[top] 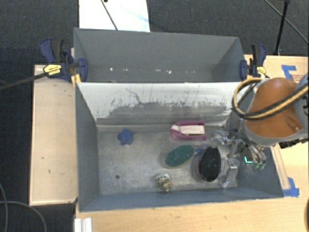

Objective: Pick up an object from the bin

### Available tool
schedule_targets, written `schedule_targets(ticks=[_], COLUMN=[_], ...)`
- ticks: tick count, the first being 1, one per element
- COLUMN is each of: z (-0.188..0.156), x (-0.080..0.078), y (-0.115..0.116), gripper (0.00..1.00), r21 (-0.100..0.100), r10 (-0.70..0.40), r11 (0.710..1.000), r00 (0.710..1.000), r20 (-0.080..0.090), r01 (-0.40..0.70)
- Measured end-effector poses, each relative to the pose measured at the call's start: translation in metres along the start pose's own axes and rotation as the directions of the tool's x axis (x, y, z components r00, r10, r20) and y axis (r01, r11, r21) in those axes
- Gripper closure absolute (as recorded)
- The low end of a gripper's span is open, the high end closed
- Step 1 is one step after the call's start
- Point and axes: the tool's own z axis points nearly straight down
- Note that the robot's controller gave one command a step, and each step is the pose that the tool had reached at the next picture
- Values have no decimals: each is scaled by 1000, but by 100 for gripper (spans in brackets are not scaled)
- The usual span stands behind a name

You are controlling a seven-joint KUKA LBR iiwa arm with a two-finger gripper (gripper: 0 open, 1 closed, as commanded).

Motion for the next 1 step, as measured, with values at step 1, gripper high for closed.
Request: schedule_targets(ticks=[1], z=[-3], x=[-2], y=[0], gripper=[100], r21=[1], r10=[-6], r11=[1000], r00=[1000], r20=[6], r01=[6])
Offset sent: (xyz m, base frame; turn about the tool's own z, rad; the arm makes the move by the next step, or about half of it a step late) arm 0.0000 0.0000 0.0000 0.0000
